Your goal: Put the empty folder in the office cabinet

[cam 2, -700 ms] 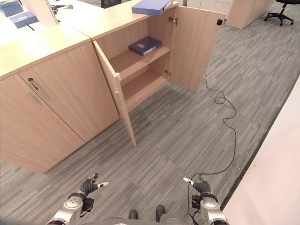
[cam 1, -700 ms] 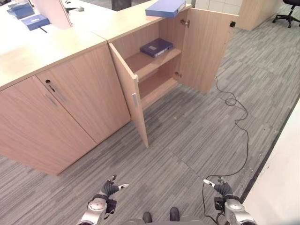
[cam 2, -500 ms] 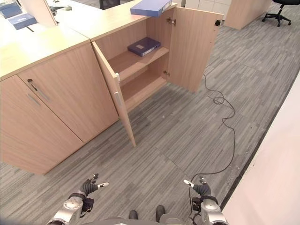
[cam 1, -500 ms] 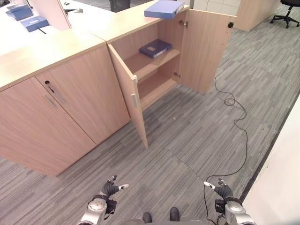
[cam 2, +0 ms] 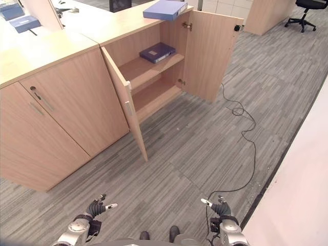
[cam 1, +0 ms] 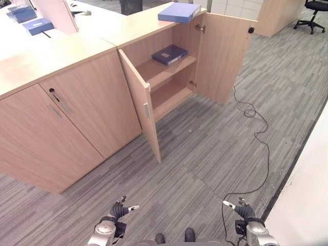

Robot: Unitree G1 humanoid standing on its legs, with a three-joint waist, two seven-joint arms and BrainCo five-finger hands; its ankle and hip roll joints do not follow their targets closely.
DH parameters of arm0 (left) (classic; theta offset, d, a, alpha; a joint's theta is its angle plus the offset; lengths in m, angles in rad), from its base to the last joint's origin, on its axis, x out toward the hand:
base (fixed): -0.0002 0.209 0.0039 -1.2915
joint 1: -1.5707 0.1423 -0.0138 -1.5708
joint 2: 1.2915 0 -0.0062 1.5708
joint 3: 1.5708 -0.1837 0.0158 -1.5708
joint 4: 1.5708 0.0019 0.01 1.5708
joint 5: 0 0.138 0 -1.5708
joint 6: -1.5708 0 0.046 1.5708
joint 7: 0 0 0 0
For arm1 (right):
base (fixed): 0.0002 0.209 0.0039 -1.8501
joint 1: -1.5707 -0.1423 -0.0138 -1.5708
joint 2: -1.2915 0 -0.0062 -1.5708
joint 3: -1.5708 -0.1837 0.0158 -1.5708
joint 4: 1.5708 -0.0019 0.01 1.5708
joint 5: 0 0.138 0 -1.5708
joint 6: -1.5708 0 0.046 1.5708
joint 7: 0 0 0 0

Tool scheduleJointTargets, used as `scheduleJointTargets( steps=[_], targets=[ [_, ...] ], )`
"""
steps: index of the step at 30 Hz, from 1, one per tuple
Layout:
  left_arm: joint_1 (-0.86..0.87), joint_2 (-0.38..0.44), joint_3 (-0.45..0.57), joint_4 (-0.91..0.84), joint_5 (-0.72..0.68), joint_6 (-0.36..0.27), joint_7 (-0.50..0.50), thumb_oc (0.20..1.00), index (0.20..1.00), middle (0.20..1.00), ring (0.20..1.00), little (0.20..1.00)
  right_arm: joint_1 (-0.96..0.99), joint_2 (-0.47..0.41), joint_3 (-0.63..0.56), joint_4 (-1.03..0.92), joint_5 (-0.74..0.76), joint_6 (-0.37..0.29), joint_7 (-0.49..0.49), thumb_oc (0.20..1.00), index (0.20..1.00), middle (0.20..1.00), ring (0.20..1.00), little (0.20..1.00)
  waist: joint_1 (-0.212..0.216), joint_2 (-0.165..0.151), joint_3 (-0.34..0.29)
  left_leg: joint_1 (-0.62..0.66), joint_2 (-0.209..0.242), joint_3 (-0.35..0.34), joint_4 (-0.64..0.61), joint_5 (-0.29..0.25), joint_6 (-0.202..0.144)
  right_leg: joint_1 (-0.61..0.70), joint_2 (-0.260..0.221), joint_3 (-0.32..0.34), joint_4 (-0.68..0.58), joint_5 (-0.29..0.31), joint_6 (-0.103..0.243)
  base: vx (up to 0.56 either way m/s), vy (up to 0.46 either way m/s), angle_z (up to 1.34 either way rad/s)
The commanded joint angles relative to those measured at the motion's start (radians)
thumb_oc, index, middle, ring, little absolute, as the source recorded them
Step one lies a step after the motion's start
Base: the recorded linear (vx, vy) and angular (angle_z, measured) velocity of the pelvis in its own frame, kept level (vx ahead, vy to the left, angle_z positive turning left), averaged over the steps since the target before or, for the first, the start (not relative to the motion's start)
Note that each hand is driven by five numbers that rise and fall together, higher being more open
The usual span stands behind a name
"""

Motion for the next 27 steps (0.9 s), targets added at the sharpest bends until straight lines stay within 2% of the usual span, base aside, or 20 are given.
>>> scheduleJointTargets(
  steps=[1, 6, 14, 17, 18, 19, 20, 22, 24, 25, 27],
  targets=[
    [-0.052, 0.014, 0.015, 0.042, -0.020, -0.034, 0.006, 1.000, 1.000, 1.000, 1.000, 1.000, -0.045, -0.008, -0.003, 0.032, 0.031, -0.016, 0.002, 1.000, 1.000, 1.000, 1.000, 1.000, 0.012, -0.045, -0.002, 0.020, 0.042, -0.001, 0.003, -0.065, -0.063, 0.062, -0.108, 0.011, 0.016, -0.089, 0.123, 0.00, 0.000, 0.00],
    [-0.055, 0.015, 0.017, 0.047, -0.025, -0.032, 0.008, 1.000, 1.000, 1.000, 1.000, 1.000, -0.057, -0.005, 0.001, 0.033, 0.029, -0.010, 0.003, 1.000, 1.000, 1.000, 1.000, 1.000, 0.019, -0.049, 0.001, 0.013, 0.037, 0.000, 0.003, -0.070, -0.055, 0.051, -0.116, 0.013, 0.032, -0.089, 0.129, 0.01, 0.040, -0.01],
    [-0.084, 0.031, 0.009, 0.026, -0.036, -0.037, 0.013, 1.000, 1.000, 1.000, 1.000, 1.000, -0.096, -0.001, 0.002, 0.026, 0.034, -0.012, -0.001, 1.000, 1.000, 1.000, 1.000, 1.000, 0.028, -0.048, 0.027, -0.034, 0.029, 0.004, 0.043, -0.085, -0.020, -0.064, -0.140, 0.030, 0.205, -0.115, 0.153, -0.02, 0.063, -0.04],
    [-0.091, 0.040, 0.005, 0.004, -0.036, -0.038, 0.012, 1.000, 1.000, 1.000, 1.000, 1.000, -0.102, 0.005, -0.004, 0.017, 0.036, -0.014, -0.002, 1.000, 1.000, 1.000, 1.000, 1.000, 0.027, -0.045, 0.044, -0.040, 0.029, 0.005, 0.062, -0.100, -0.007, -0.142, -0.149, 0.030, 0.335, -0.086, 0.192, -0.02, 0.065, -0.02],
    [-0.093, 0.043, 0.006, -0.003, -0.035, -0.038, 0.012, 1.000, 1.000, 1.000, 1.000, 1.000, -0.108, 0.008, -0.005, 0.015, 0.038, -0.015, -0.002, 1.000, 1.000, 1.000, 1.000, 1.000, 0.024, -0.043, 0.054, -0.041, 0.031, 0.010, 0.066, -0.102, -0.001, -0.183, -0.150, 0.031, 0.406, -0.048, 0.220, -0.03, 0.076, -0.10],
    [-0.100, 0.049, 0.006, -0.008, -0.032, -0.037, 0.014, 1.000, 1.000, 1.000, 1.000, 1.000, -0.113, 0.014, -0.009, 0.012, 0.040, -0.018, -0.004, 1.000, 1.000, 1.000, 1.000, 1.000, 0.017, -0.029, 0.071, -0.038, 0.046, 0.008, 0.073, -0.109, 0.002, -0.255, -0.150, 0.024, 0.516, -0.015, 0.252, 0.05, 0.047, -0.16],
    [-0.103, 0.052, 0.010, -0.005, -0.030, -0.038, 0.017, 1.000, 1.000, 1.000, 1.000, 1.000, -0.115, 0.017, -0.012, 0.013, 0.041, -0.017, -0.006, 1.000, 1.000, 1.000, 1.000, 1.000, 0.017, -0.023, 0.076, -0.030, 0.053, 0.006, 0.072, -0.114, -0.002, -0.281, -0.164, 0.008, 0.532, -0.005, 0.253, 0.15, 0.006, -0.16],
    [-0.105, 0.058, 0.015, 0.001, -0.029, -0.039, 0.021, 1.000, 1.000, 1.000, 1.000, 1.000, -0.116, 0.019, -0.016, 0.014, 0.042, -0.014, -0.006, 1.000, 1.000, 1.000, 1.000, 1.000, 0.010, -0.025, 0.073, 0.014, 0.059, 0.006, 0.053, -0.133, -0.015, -0.317, -0.204, -0.042, 0.477, -0.008, 0.237, 0.25, -0.082, 0.00],
    [-0.109, 0.059, 0.020, 0.019, -0.034, -0.039, 0.026, 1.000, 1.000, 1.000, 1.000, 1.000, -0.116, 0.015, -0.017, 0.011, 0.044, -0.013, -0.010, 1.000, 1.000, 1.000, 1.000, 1.000, -0.009, -0.032, 0.075, 0.068, 0.060, -0.006, 0.028, -0.154, -0.034, -0.338, -0.227, -0.086, 0.345, -0.001, 0.216, 0.30, -0.144, -0.08],
    [-0.114, 0.057, 0.021, 0.035, -0.037, -0.039, 0.026, 1.000, 1.000, 1.000, 1.000, 1.000, -0.113, 0.013, -0.017, 0.010, 0.045, -0.012, -0.013, 1.000, 1.000, 1.000, 1.000, 1.000, -0.023, -0.032, 0.078, 0.091, 0.064, -0.015, 0.018, -0.163, -0.044, -0.342, -0.231, -0.100, 0.276, 0.011, 0.214, 0.22, -0.107, -0.11],
    [-0.119, 0.055, 0.021, 0.046, -0.040, -0.039, 0.026, 1.000, 1.000, 1.000, 1.000, 1.000, -0.111, 0.012, -0.018, 0.013, 0.046, -0.010, -0.016, 1.000, 1.000, 1.000, 1.000, 1.000, -0.038, -0.029, 0.083, 0.113, 0.073, -0.026, 0.015, -0.177, -0.052, -0.342, -0.227, -0.107, 0.215, 0.029, 0.215, 0.27, -0.137, -0.04]
  ],
)
